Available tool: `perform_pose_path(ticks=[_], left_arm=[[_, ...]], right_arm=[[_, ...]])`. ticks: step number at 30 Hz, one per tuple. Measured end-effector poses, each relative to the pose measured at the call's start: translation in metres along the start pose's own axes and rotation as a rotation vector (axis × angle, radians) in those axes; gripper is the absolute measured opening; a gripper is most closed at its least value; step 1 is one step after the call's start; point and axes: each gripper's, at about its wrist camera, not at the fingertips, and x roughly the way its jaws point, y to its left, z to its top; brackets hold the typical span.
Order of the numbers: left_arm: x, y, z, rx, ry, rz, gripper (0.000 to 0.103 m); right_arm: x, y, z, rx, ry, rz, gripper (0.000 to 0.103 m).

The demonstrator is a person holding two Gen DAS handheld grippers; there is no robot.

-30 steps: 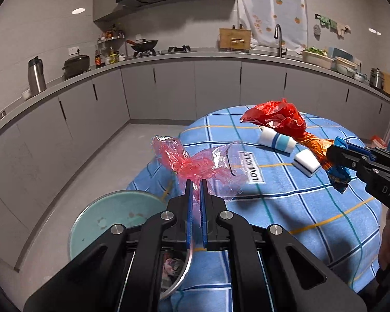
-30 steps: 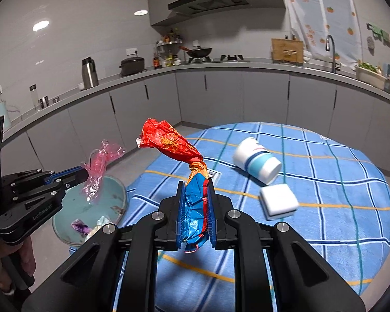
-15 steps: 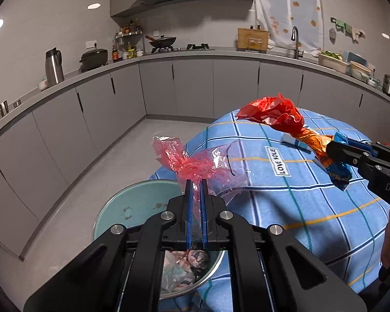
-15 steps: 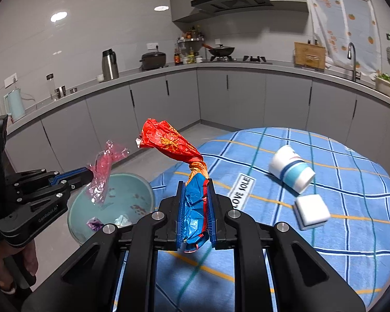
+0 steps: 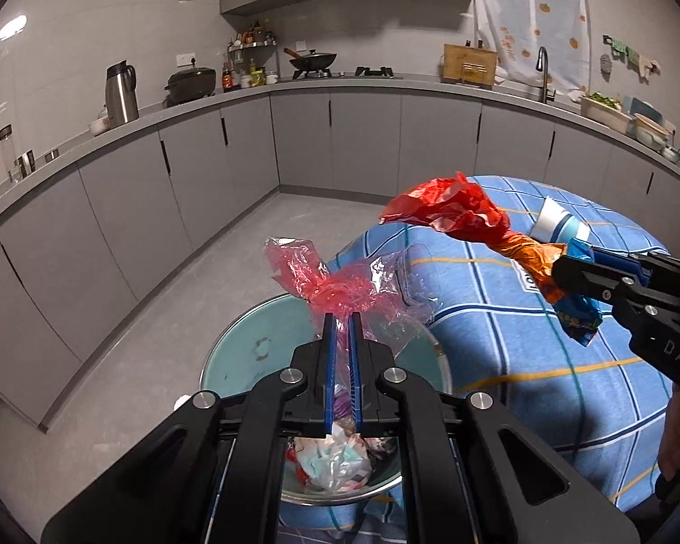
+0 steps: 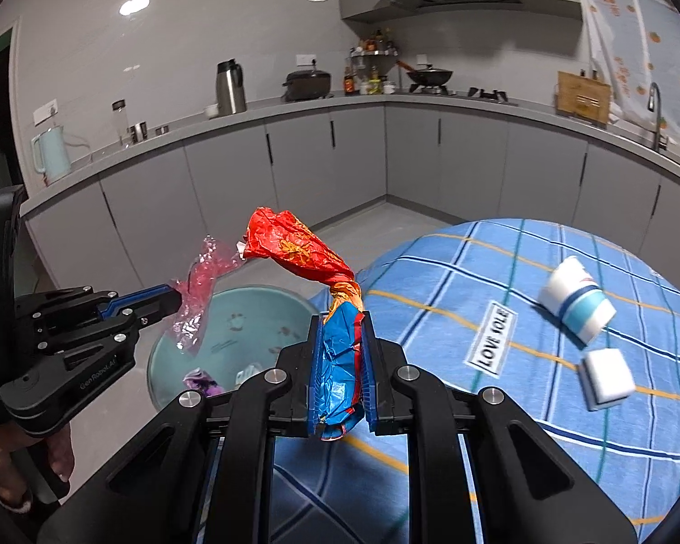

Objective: Collect trash
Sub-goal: 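Carry the pink bag and red wrapper over the bucket and open both tools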

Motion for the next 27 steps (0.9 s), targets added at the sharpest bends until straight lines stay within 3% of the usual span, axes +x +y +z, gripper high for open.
perform_pose_path(ticks=[13, 27], left_arm=[[0.014, 0.026, -0.01, -0.048, 0.044, 0.026, 0.006], [0.023, 0.036, -0.017, -0.066, 0.069, 0.034, 0.01]], right_arm=[[0.034, 0.04, 0.003, -0.057, 0.054, 0.064, 0.016], [0.06, 0.044, -0.004, -0.065, 0.093, 0.088, 0.017]])
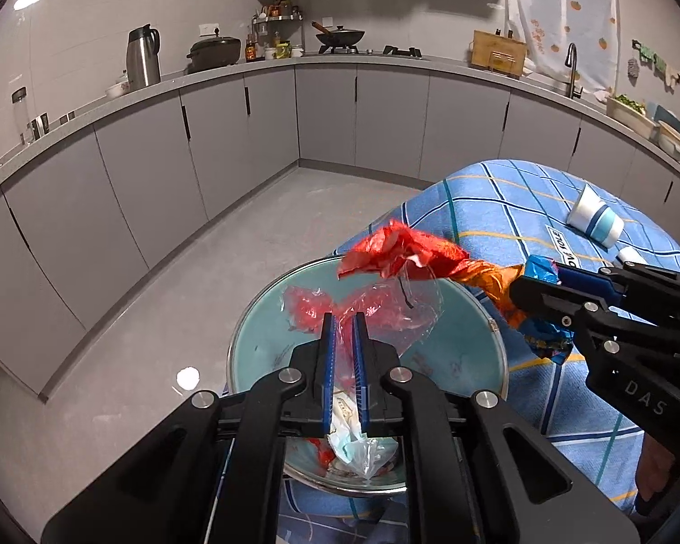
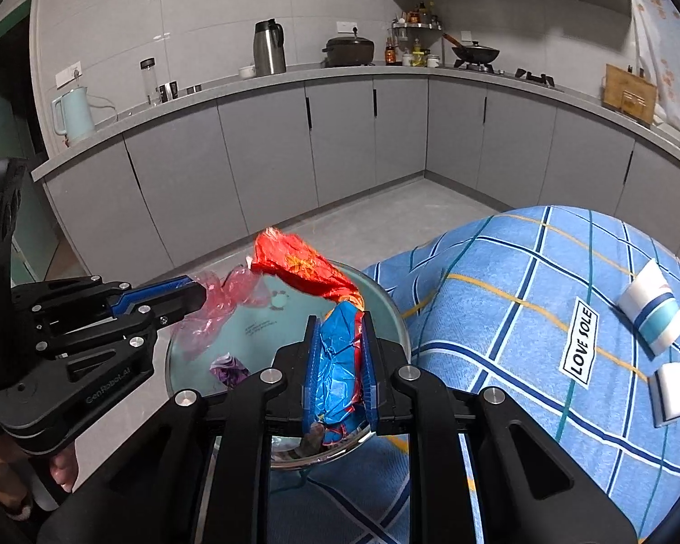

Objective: Collect trash
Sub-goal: 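Carry the pink bag and red wrapper over the bucket and open both tools, then move both open tools back to the cup and sponge on the table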

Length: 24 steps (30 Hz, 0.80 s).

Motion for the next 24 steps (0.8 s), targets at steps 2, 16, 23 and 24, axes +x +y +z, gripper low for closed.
perform_pose_path(ticks=[2, 16, 23, 24], left_arm=[[0.001, 0.002, 0.0, -0.002, 0.001, 0.0, 0.01], [-0.006, 0.009, 0.002, -0.033, -0.035, 0.045, 0.063], [-0.01, 0.011, 0.004, -0.04, -0.051, 0.059, 0.075], [-0.011, 0.013, 0.004, -0.042, -0.054, 0.058, 0.075]], right_arm=[[0.001, 0.001, 0.0, 0.003, 0.002, 0.006, 0.017], [-0.008, -0.014, -0.001, 0.051, -0.027, -0.011, 0.043], [-0.012, -0.013, -0.002, 0.048, -0.035, -0.013, 0.045], [-0.012, -0.013, -0.002, 0.047, -0.035, -0.014, 0.045]])
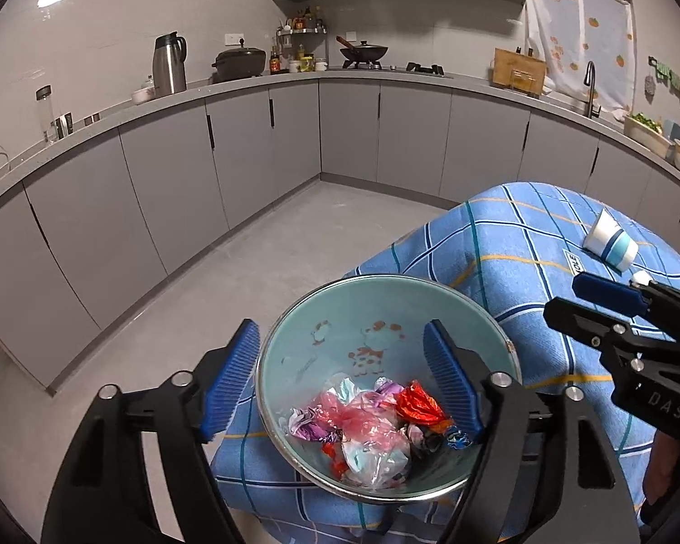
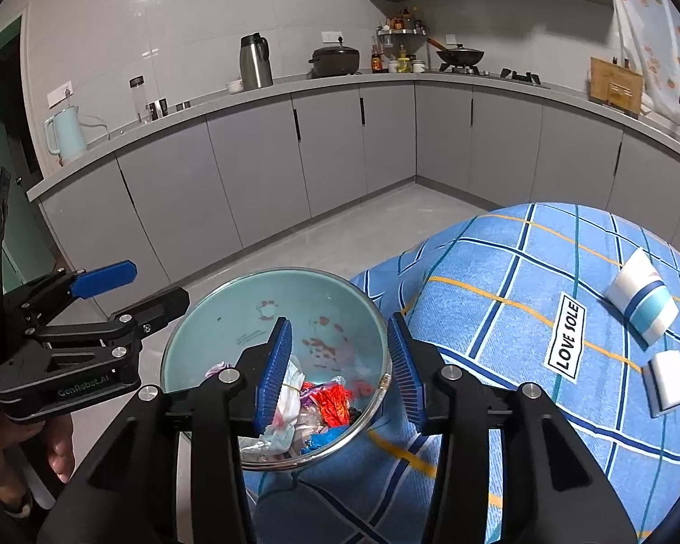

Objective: Collect trash
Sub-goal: 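Move both open tools back to the cup and sponge on the table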

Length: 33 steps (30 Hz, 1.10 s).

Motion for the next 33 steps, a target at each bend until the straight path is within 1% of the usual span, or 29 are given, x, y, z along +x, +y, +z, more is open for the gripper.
perform_pose_path(ticks=[5, 10, 12, 13, 14, 18, 20, 21, 23, 27, 28, 29, 33], left_arm=[[-0.003, 0.002, 0.003, -0.01, -0.011, 0.009, 0.082], [0.0, -0.003, 0.002, -0.008, -0.005, 0.008, 0.084], [0.0, -0.007, 0.002, -0.001, -0.003, 0.012, 0.088], [0.0, -0.009, 0.002, 0.002, -0.005, 0.017, 0.092], [0.0, -0.011, 0.003, 0.007, -0.01, 0.018, 0.093], [0.002, -0.021, 0.003, 0.027, -0.007, 0.016, 0.093], [0.002, -0.024, 0.004, 0.036, -0.005, 0.018, 0.093], [0.002, -0.026, 0.004, 0.038, -0.005, 0.02, 0.094], [0.002, -0.029, 0.005, 0.042, -0.005, 0.025, 0.096], [0.004, -0.036, 0.007, 0.056, -0.006, 0.05, 0.097], [0.005, -0.038, 0.007, 0.061, -0.004, 0.052, 0.097], [0.006, -0.04, 0.008, 0.064, 0.0, 0.051, 0.097], [0.011, -0.05, 0.01, 0.083, 0.01, 0.038, 0.097]], right_arm=[[-0.001, -0.001, -0.002, 0.004, 0.0, -0.008, 0.048], [-0.007, -0.011, -0.003, 0.021, -0.01, -0.021, 0.049], [-0.009, -0.016, -0.004, 0.03, -0.013, -0.029, 0.05], [-0.01, -0.017, -0.004, 0.034, -0.014, -0.033, 0.05], [-0.011, -0.02, -0.004, 0.039, -0.015, -0.037, 0.05], [-0.016, -0.028, -0.007, 0.056, -0.021, -0.043, 0.051], [-0.018, -0.03, -0.008, 0.062, -0.027, -0.045, 0.056], [-0.019, -0.031, -0.008, 0.066, -0.032, -0.047, 0.057], [-0.021, -0.034, -0.008, 0.069, -0.033, -0.049, 0.057], [-0.024, -0.043, -0.007, 0.083, -0.04, -0.061, 0.058], [-0.025, -0.045, -0.008, 0.088, -0.042, -0.064, 0.06], [-0.026, -0.047, -0.008, 0.092, -0.045, -0.069, 0.062], [-0.032, -0.06, -0.01, 0.11, -0.051, -0.096, 0.062]])
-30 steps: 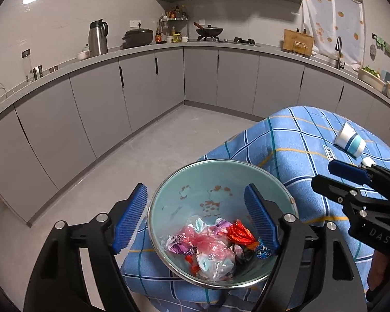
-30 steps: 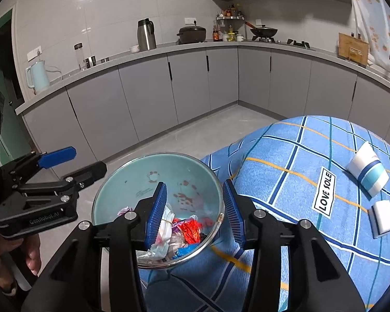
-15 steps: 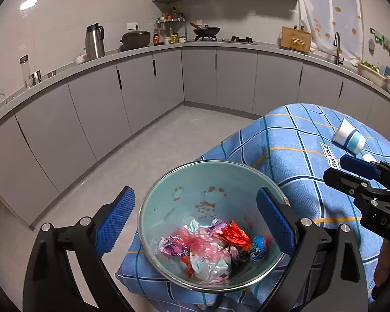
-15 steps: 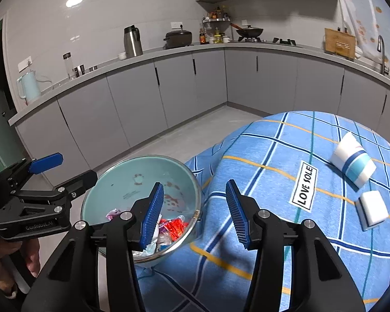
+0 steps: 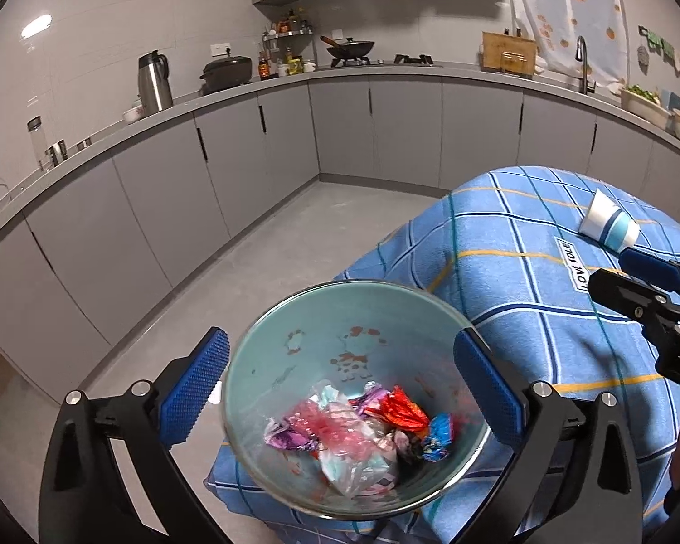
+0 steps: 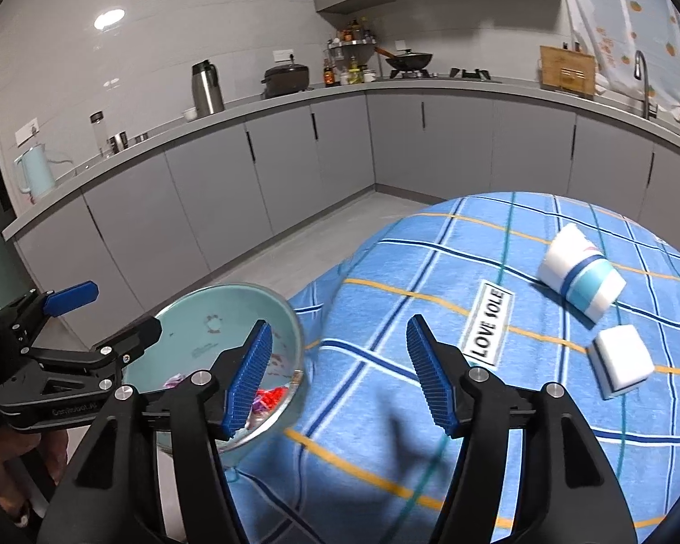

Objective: Collect trash
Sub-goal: 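Move both open tools back to the cup and sponge on the table, then grasp the white sponge with the right tool while the left tool grasps the paper cup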

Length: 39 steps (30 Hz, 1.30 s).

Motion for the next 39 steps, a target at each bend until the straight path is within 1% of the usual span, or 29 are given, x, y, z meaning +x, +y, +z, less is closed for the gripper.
perform_pose_path(ticks=[2, 5, 10, 12, 14, 16, 19, 22, 27, 30, 34, 36, 38, 39], left_arm=[[0.002, -0.009, 0.003, 0.01, -0.001, -0.019, 0.097], [0.002, -0.024, 0.008, 0.032, -0.009, -0.038, 0.097], [0.011, -0.06, 0.02, 0.082, -0.015, -0.094, 0.097], [0.014, -0.073, 0.023, 0.096, -0.014, -0.115, 0.097], [0.019, -0.088, 0.027, 0.115, -0.015, -0.136, 0.097], [0.023, -0.104, 0.031, 0.135, -0.016, -0.156, 0.097], [0.03, -0.125, 0.036, 0.15, -0.006, -0.188, 0.097], [0.035, -0.144, 0.042, 0.168, -0.004, -0.212, 0.097], [0.044, -0.168, 0.053, 0.198, -0.002, -0.224, 0.097], [0.049, -0.181, 0.058, 0.21, -0.004, -0.24, 0.097], [0.057, -0.204, 0.067, 0.253, -0.016, -0.274, 0.097], [0.062, -0.215, 0.072, 0.269, -0.025, -0.287, 0.098], [0.069, -0.224, 0.078, 0.271, -0.017, -0.298, 0.097], [0.073, -0.228, 0.08, 0.271, -0.012, -0.308, 0.097]], right_arm=[[-0.002, -0.007, 0.0, 0.007, 0.0, -0.019, 0.062], [-0.006, -0.028, -0.002, 0.024, -0.001, -0.067, 0.062], [-0.016, -0.079, -0.006, 0.088, 0.004, -0.181, 0.063], [-0.021, -0.104, -0.009, 0.122, 0.005, -0.234, 0.065], [-0.025, -0.125, -0.012, 0.148, 0.006, -0.279, 0.073], [-0.028, -0.144, -0.014, 0.169, 0.015, -0.327, 0.074], [-0.027, -0.168, -0.017, 0.198, 0.042, -0.366, 0.074], [-0.02, -0.182, -0.018, 0.208, 0.077, -0.378, 0.074], [-0.002, -0.201, -0.017, 0.219, 0.137, -0.362, 0.074], [0.006, -0.209, -0.02, 0.231, 0.162, -0.35, 0.074], [0.014, -0.215, -0.022, 0.236, 0.199, -0.324, 0.074], [0.014, -0.216, -0.021, 0.222, 0.2, -0.328, 0.069], [0.014, -0.218, -0.021, 0.216, 0.213, -0.316, 0.06], [0.012, -0.22, -0.021, 0.219, 0.213, -0.303, 0.059]])
